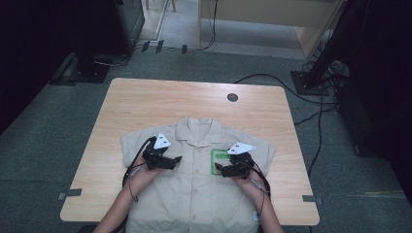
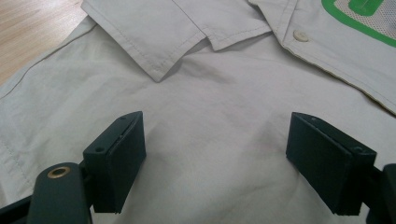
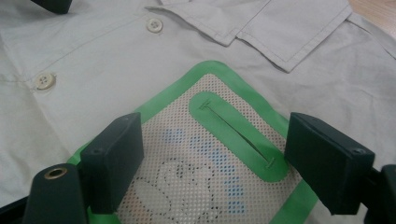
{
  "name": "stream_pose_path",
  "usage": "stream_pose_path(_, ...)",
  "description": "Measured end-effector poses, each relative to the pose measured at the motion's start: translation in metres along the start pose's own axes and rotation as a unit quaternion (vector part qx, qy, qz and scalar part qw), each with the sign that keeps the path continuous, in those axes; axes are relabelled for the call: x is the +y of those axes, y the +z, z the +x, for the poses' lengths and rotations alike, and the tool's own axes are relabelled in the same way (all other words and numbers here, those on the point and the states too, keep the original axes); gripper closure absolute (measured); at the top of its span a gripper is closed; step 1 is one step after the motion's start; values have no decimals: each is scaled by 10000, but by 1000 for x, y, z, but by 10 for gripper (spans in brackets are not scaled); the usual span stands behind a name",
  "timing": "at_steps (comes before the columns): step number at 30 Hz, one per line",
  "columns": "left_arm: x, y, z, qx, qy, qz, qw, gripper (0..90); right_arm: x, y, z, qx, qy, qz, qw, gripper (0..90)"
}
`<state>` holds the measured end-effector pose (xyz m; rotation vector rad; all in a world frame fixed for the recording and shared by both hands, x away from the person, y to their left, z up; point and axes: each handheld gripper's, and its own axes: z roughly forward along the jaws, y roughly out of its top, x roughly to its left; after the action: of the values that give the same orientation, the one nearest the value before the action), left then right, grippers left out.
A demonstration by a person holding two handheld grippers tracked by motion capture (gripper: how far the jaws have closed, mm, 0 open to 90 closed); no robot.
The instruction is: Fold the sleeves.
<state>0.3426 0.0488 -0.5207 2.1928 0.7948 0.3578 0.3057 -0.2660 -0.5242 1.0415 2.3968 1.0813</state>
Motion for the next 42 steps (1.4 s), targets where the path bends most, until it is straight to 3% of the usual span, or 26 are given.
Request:
stream_pose_path(23, 0, 0, 0, 2, -1, -2, 10000, 201, 0, 0, 0, 3, 23, 9, 10000, 194)
stream_pose_path(32, 0, 0, 0, 5, 1, 2, 10000, 200, 7, 0, -1, 61, -16, 307, 9995, 199)
stream_pose_path(42, 0, 0, 0, 10, -2, 4, 10000, 200, 14, -12, -6, 40, 63, 14, 10000, 199)
